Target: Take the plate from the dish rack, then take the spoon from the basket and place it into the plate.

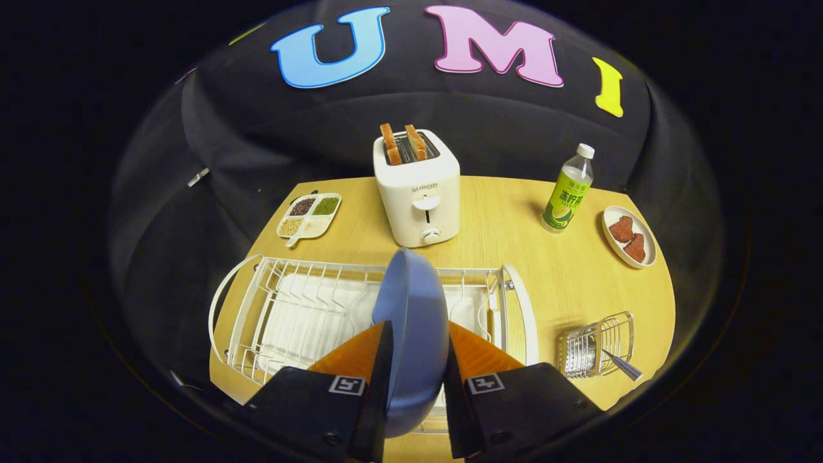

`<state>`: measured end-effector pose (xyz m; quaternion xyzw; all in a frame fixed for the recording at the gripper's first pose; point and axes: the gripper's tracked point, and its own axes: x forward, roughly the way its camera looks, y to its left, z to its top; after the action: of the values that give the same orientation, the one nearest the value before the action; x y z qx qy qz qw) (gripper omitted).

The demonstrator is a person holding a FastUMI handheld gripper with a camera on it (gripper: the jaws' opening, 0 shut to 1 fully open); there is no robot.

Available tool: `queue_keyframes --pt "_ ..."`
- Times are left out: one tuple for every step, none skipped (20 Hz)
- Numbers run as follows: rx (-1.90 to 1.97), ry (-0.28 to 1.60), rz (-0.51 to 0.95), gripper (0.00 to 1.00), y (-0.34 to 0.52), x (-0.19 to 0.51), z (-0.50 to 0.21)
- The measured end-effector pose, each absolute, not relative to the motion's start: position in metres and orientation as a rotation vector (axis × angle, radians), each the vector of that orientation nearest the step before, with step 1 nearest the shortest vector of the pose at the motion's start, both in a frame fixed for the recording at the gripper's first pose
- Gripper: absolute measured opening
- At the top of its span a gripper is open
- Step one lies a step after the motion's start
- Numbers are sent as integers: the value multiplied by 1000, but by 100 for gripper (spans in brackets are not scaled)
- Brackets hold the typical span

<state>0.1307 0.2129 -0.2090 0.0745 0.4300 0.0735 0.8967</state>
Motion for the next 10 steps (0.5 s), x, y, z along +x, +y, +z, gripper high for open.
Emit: queue_keyframes --pt "155 892 131 38 211 130 -209" --pt "153 887 115 36 209 129 -205" --pt "141 875 107 35 209 131 -204" --pt "112 861 106 34 210 131 -200" --pt "82 842 104 34 208 132 -196" --pt "57 819 94 34 206 135 -190" --pt "32 791 80 34 204 139 -182" --pt "-2 766 55 34 197 144 -175" --pt "-22 754 54 32 198 146 -172" --pt "-32 759 54 29 198 145 -171"
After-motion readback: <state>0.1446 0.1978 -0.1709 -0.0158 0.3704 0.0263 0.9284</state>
